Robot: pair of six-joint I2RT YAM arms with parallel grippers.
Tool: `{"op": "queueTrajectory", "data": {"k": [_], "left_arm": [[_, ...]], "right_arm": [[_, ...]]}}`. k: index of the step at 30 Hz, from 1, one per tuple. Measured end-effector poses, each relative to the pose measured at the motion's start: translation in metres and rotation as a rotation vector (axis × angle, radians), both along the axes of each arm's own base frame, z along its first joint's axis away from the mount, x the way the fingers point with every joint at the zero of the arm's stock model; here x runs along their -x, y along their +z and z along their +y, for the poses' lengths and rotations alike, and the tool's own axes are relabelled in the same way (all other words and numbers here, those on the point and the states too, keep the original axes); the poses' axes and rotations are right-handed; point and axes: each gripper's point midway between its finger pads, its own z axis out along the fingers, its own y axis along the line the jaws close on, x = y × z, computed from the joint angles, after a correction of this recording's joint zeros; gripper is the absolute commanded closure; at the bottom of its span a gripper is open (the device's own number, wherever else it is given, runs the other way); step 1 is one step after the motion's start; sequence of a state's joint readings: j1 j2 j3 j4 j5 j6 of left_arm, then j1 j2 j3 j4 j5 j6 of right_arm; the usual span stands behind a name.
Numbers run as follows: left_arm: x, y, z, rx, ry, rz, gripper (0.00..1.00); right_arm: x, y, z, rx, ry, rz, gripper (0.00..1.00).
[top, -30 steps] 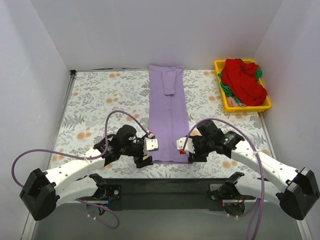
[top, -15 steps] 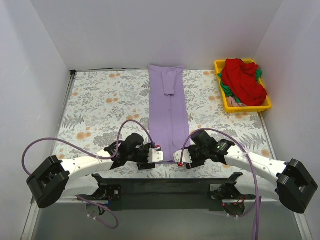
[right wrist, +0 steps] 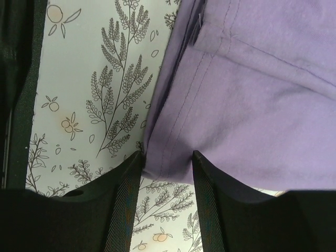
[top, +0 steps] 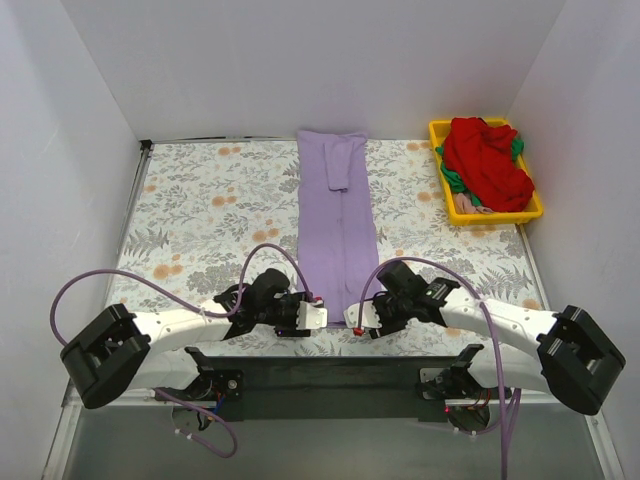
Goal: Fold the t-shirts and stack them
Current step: Fold the tshirt
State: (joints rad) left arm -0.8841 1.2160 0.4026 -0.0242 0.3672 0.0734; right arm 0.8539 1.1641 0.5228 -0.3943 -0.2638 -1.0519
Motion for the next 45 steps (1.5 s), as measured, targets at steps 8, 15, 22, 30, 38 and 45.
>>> {"op": "queueTrajectory", "data": {"k": [8, 15, 22, 30, 38, 45], "left_arm": [[0.0, -0.003, -0.004, 0.004, -0.035, -0.013, 0.66], [0.001, -0.004, -0.005, 0.004, -0.053, -0.021, 0.77], [0.003, -0.006, -0.005, -0.001, -0.074, -0.02, 1.0], [0.011, -0.003, -0.004, -0.012, -0.093, 0.024, 1.0], [0.042, 0.041, -0.008, 0.057, -0.157, 0.093, 1.0], [0.023, 0.07, -0.008, 0.125, -0.057, 0.104, 1.0]], "right_arm": [[0.008, 0.0, 0.001, 0.016, 0.023, 0.056, 0.39], [0.014, -0.004, 0.0, 0.042, 0.02, 0.104, 0.62], [0.003, -0.005, 0.009, 0.043, -0.037, 0.105, 0.97], [0.004, -0.003, 0.014, 0.052, -0.087, 0.096, 0.99], [0.034, 0.03, 0.024, -0.004, -0.036, 0.121, 0.99], [0.009, 0.059, 0.035, -0.073, -0.095, 0.085, 0.99]]}}
